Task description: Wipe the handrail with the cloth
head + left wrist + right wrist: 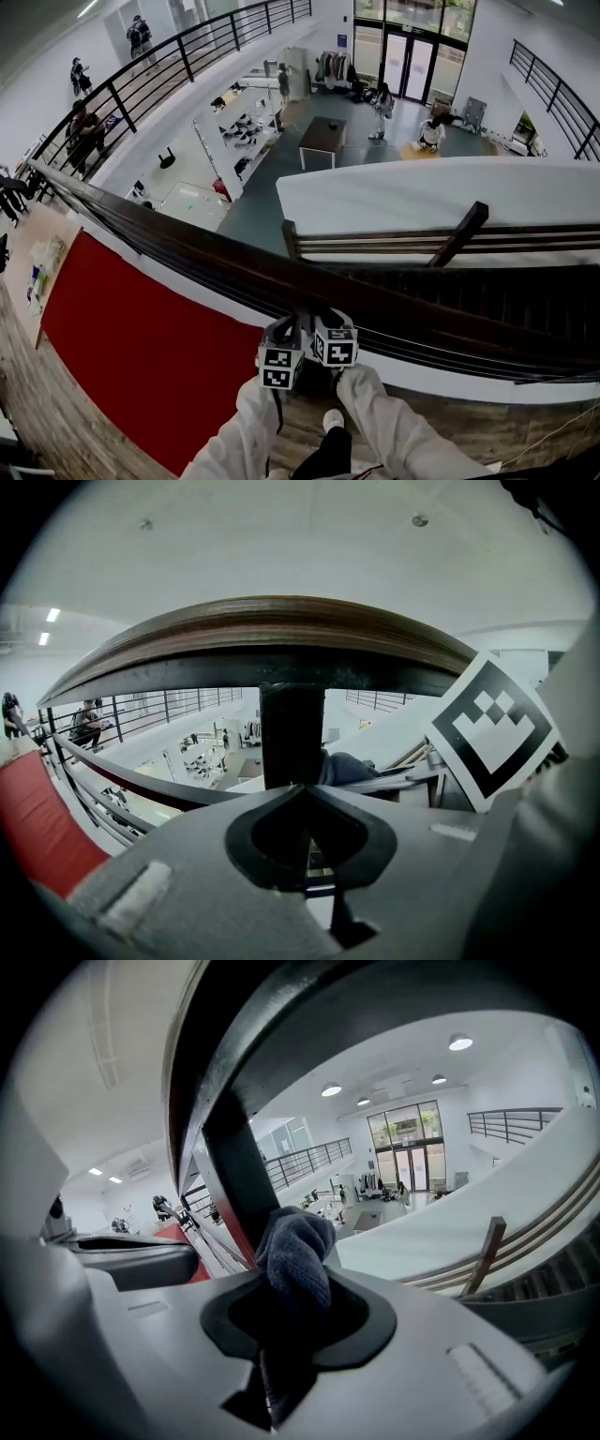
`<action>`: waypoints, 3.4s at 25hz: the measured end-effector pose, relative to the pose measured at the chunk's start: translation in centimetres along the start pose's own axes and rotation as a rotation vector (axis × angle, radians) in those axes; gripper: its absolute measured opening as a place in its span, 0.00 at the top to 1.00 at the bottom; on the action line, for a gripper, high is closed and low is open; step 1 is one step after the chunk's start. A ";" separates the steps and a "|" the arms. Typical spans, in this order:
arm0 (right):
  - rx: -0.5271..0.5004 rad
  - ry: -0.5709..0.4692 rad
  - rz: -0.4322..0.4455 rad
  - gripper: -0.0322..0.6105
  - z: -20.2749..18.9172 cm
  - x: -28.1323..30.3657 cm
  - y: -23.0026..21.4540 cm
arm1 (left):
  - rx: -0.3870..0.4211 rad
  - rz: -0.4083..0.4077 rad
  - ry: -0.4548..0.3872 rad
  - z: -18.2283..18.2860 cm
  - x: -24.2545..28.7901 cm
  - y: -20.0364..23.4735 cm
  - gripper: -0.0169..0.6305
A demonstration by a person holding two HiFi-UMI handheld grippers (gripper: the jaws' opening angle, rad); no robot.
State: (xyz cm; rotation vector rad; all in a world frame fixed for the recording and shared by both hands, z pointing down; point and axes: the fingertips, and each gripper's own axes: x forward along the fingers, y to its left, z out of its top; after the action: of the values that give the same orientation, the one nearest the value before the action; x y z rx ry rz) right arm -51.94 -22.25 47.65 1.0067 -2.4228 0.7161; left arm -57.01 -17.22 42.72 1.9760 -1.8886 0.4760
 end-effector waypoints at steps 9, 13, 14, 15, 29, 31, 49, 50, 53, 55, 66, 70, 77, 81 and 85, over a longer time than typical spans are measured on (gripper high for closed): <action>0.006 -0.001 -0.017 0.81 -0.7 -1.7 -2.0 | 0.018 -0.004 0.009 -0.5 -1.2 -2.5 0.97; 0.010 0.000 -0.040 0.81 -1.2 -3.4 -3.9 | 0.017 -0.026 0.003 -0.4 -0.9 -4.4 0.97; 0.011 -0.003 -0.046 0.81 -1.3 -3.8 -4.5 | 0.021 -0.034 0.003 -0.4 -0.7 -5.0 0.97; 0.012 -0.004 -0.052 0.81 -1.4 -4.2 -5.1 | 0.027 -0.041 0.005 -0.3 -0.5 -5.7 0.97; 0.034 -0.016 -0.110 0.81 -3.4 -10.7 -13.1 | 0.075 -0.150 0.065 -1.2 2.8 -15.4 0.97; 0.037 -0.020 -0.120 0.81 -3.6 -11.7 -14.4 | 0.082 -0.159 0.068 -1.2 3.3 -16.9 0.97; 0.084 -0.044 -0.183 0.80 -6.3 -23.3 -27.1 | 0.121 -0.267 0.089 -1.1 4.8 -34.7 0.97; 0.085 -0.048 -0.186 0.80 -6.5 -23.8 -27.7 | 0.126 -0.274 0.094 -1.3 4.9 -35.7 0.97; 0.087 -0.061 -0.200 0.80 -6.8 -25.6 -29.6 | 0.138 -0.295 0.107 -1.5 5.2 -38.4 0.97; 0.088 -0.063 -0.205 0.80 -7.0 -26.7 -30.9 | 0.148 -0.305 0.112 -1.3 5.4 -40.3 0.97; 0.135 -0.084 -0.247 0.80 -8.5 -32.6 -37.7 | 0.176 -0.348 0.119 -1.1 6.9 -48.8 0.97; 0.157 -0.087 -0.269 0.80 -9.1 -35.2 -40.3 | 0.185 -0.375 0.129 -1.6 7.5 -52.4 0.97; 0.171 -0.099 -0.328 0.80 -10.4 -39.5 -46.0 | 0.194 -0.416 0.124 -1.6 8.6 -58.6 0.97; 0.186 -0.096 -0.348 0.80 -10.9 -42.2 -49.0 | 0.202 -0.437 0.119 -1.3 9.1 -62.3 0.97; 0.181 -0.094 -0.339 0.80 -11.1 -43.8 -51.0 | 0.217 -0.448 0.120 -0.9 9.4 -65.2 0.97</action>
State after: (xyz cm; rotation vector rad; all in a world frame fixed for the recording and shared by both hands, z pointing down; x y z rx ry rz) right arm 16.16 -23.59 47.33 1.5081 -2.2096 0.7894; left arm 8.60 -22.60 46.06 2.3623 -1.3102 0.6686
